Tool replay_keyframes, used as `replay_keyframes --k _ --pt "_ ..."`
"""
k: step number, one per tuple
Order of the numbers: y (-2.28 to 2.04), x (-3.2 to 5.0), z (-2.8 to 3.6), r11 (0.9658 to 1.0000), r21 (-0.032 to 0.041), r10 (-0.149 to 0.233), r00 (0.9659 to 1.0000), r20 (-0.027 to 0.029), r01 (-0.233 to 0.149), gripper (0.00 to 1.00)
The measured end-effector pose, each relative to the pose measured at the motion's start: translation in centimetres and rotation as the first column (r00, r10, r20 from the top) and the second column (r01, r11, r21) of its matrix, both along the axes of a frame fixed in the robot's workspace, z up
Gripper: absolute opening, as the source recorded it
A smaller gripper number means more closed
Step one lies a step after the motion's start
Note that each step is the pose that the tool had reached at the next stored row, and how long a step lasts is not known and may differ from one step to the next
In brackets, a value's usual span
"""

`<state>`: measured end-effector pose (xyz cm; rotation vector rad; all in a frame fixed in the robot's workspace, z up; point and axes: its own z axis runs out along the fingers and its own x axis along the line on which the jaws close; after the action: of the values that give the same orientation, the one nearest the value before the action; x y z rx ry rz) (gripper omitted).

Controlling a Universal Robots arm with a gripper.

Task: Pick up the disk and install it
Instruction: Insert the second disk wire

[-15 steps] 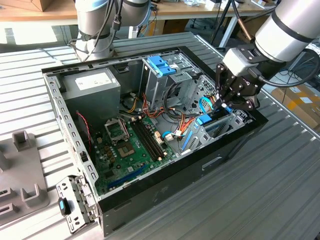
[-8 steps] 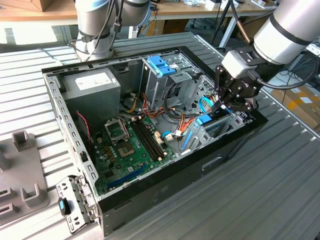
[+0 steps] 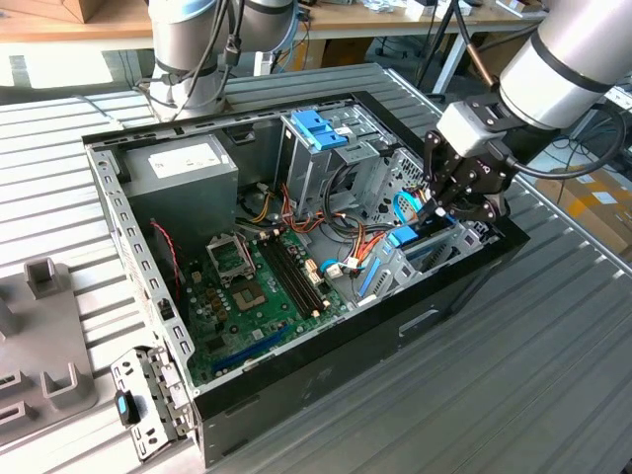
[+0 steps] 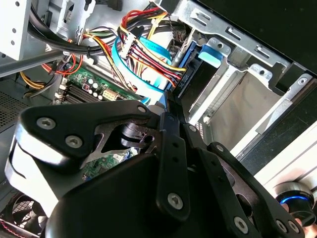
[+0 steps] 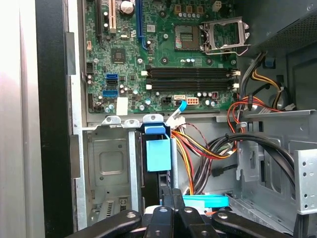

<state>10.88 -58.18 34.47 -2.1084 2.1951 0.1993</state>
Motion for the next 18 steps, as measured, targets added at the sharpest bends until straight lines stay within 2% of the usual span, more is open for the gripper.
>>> replay_keyframes --k 4,8,11,13,18 --pt "0.00 0.24 0.40 1.0000 -0.0006 0.000 1.0000 0.0000 0.000 0.11" --pt "0.00 0.92 0.61 1.0000 -0.0007 0.000 1.0000 -0.0001 0.000 0.11" --pt "0.00 4.78 1.52 1.0000 -0.0008 0.000 1.0000 -0.0002 0.000 0.11" --pt "0.00 5.14 1.62 1.0000 -0.0007 0.000 1.0000 -0.0002 0.000 0.11" --pt "0.00 5.24 1.94 1.0000 -0.0004 0.000 1.0000 -0.0002 0.000 0.11"
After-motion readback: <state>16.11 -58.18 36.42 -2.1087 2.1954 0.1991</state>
